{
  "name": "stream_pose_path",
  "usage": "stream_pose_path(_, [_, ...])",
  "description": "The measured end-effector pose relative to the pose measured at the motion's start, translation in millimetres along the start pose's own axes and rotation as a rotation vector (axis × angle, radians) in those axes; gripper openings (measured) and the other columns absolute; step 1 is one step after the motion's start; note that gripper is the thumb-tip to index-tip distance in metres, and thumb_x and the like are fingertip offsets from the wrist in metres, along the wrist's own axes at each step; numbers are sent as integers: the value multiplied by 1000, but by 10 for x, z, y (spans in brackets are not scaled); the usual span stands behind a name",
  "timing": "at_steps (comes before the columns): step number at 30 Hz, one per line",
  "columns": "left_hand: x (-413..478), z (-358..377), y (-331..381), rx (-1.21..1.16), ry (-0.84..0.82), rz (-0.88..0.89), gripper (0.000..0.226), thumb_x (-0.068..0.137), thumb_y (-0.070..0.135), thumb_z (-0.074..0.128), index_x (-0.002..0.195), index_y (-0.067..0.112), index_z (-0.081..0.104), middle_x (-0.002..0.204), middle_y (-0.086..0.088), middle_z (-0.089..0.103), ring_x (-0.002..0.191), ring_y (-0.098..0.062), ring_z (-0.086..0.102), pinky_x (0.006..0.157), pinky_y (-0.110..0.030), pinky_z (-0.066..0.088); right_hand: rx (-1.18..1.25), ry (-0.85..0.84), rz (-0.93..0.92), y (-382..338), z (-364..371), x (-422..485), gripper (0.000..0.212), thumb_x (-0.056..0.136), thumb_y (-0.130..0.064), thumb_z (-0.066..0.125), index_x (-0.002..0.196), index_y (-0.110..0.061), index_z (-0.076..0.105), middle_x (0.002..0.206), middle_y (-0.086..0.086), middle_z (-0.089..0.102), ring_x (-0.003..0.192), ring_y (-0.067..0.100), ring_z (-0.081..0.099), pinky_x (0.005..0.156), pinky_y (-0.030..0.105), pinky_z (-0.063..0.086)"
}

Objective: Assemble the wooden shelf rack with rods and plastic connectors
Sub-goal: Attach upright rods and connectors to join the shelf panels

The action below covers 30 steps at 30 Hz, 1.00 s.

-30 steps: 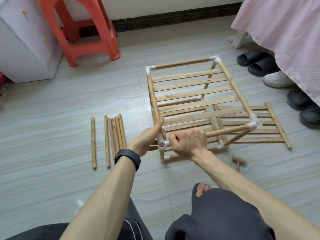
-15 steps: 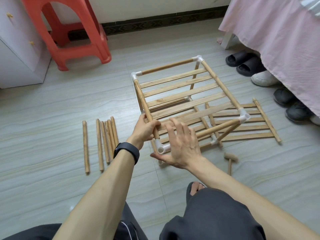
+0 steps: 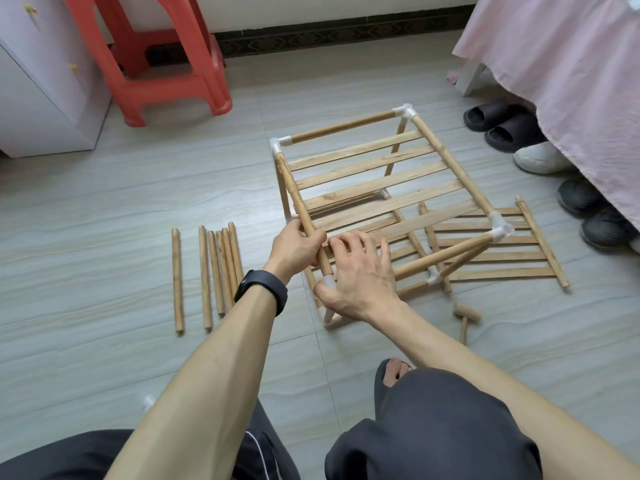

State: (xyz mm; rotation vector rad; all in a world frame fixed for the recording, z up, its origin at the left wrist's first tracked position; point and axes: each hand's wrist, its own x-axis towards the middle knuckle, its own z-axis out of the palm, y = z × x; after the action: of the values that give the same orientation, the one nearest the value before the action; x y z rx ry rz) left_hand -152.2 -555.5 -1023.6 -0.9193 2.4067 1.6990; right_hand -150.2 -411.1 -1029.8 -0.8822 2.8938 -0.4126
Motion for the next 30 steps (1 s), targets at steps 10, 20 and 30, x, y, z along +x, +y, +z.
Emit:
stream_pose_path(10, [-112,54,40,-57,-134,-8,10,91,12,58,89,5,52,63,-7,61,44,-12,58,33,-15,34,60,2,-93,196,-71,-95,76,73,-53,54,139,-16,53,141,1,49,137,22,41,122,55,21])
stream_pose_path(20, [-188,292,11,-82,-161,-147,37,100,34,47,117,9,27,86,-9,69,65,-20,64,54,-26,43,-9,-12,-77,348,-70,-260,30,98,-55,51,93,-27,58,89,-14,54,95,15,59,102,40,27])
stream_pose_path(30, [-287,430,-43,-114,-128,-148,30,100,31,41,109,11,20,104,-22,73,79,-29,62,64,-35,47,-92,59,-163,528,13,-238,37,100,-51,49,81,-20,59,77,-6,65,68,18,51,88,41,29])
